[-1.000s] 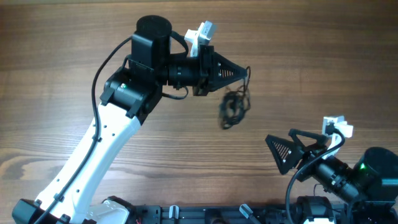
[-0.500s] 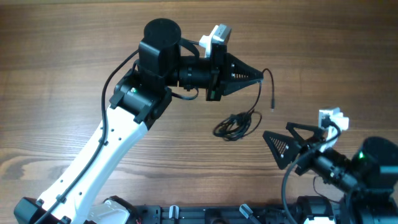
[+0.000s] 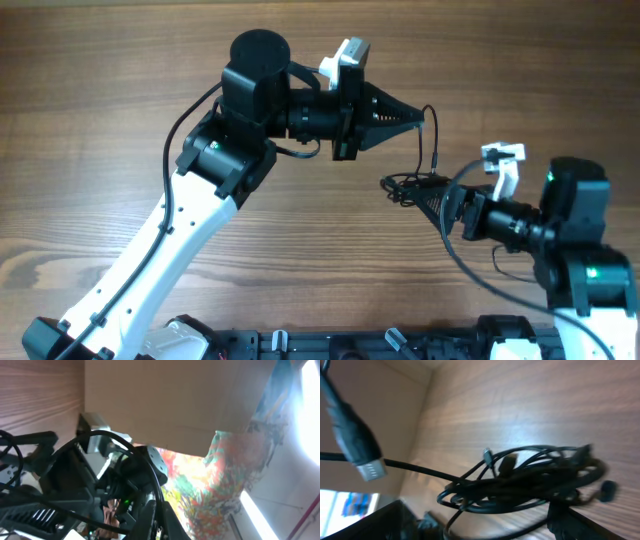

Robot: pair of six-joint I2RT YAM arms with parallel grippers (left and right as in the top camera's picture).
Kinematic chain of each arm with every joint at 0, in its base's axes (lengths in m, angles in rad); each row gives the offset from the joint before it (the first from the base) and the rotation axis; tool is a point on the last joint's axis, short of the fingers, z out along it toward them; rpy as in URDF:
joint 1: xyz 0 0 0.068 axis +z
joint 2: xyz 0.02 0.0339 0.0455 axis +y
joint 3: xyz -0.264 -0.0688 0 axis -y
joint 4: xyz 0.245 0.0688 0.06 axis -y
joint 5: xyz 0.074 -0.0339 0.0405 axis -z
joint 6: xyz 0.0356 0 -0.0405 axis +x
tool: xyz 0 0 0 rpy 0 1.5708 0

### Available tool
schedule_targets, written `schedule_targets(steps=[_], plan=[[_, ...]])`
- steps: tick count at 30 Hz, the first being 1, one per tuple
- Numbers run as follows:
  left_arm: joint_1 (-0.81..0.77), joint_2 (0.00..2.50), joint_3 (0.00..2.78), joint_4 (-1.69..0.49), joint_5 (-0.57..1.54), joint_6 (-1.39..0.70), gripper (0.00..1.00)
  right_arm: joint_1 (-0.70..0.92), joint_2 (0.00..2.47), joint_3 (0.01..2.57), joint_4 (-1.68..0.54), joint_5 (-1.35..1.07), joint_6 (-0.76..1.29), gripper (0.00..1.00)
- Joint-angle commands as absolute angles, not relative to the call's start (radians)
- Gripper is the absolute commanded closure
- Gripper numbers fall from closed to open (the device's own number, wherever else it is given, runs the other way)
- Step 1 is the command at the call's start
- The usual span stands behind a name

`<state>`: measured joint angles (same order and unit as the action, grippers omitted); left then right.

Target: Untangle cables

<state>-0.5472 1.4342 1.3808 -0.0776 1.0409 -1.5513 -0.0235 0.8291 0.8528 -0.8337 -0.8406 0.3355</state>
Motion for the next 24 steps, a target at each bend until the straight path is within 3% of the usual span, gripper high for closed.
schedule_targets(steps=[1,12,24], plan=[[-0.545,1.415,1.392,-0.07,0.997,-1.549,0.96,-0.027,0.88,0.868,-0.834,-0.918,0.391,0.07],[-0.545,1.416,1.391,-0.072,0.997,-1.496,0.96,-0.025,0.985,0.868,-0.83,-0.936,0.453,0.35],[-0.545,1.422,1.391,-0.124,0.929,-1.493,0.96,-0.025,0.989,0.868,-0.799,-1.054,0.577,0.21]])
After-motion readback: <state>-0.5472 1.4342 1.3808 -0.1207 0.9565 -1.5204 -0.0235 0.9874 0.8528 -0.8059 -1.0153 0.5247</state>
